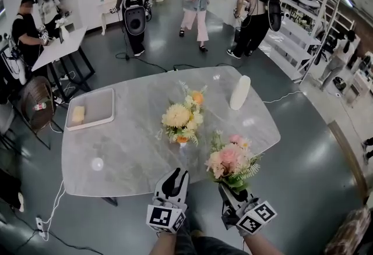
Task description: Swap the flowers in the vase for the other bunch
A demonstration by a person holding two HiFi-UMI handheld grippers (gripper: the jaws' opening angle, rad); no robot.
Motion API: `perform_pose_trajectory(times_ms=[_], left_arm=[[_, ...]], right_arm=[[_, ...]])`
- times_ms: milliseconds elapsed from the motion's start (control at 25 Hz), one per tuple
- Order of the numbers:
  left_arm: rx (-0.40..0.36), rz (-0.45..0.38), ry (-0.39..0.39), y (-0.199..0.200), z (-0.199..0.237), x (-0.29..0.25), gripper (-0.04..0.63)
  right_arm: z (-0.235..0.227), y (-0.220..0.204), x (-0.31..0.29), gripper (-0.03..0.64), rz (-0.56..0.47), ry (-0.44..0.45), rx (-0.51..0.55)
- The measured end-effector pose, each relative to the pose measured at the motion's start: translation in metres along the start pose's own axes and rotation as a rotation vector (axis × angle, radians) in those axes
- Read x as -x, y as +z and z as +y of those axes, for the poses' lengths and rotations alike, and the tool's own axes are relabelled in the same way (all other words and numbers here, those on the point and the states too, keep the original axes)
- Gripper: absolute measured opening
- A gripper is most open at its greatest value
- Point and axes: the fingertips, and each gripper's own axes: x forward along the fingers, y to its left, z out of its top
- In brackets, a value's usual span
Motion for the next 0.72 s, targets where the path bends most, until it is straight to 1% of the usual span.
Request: perform_pose_trajectory(times_ms=[200, 480, 720], left_arm=[[-0.007, -0.012, -0.011, -0.002, 0.009, -0.020, 0.125], [-0.018, -0.018, -0.025, 0.006, 0.024, -0.043, 0.143], [-0.062, -0.046, -0.039, 0.013, 0.023, -0.062, 0.147]], right_arm=[[-0.014, -0.002, -0.009, 0.101, -0.001, -0.023, 0.005], [-0.021, -0.003, -0.025, 0.100, -0.001, -0.053, 0.002], [-0.034, -0.007, -0.032, 0.100, -0.003, -0.081, 0.025]])
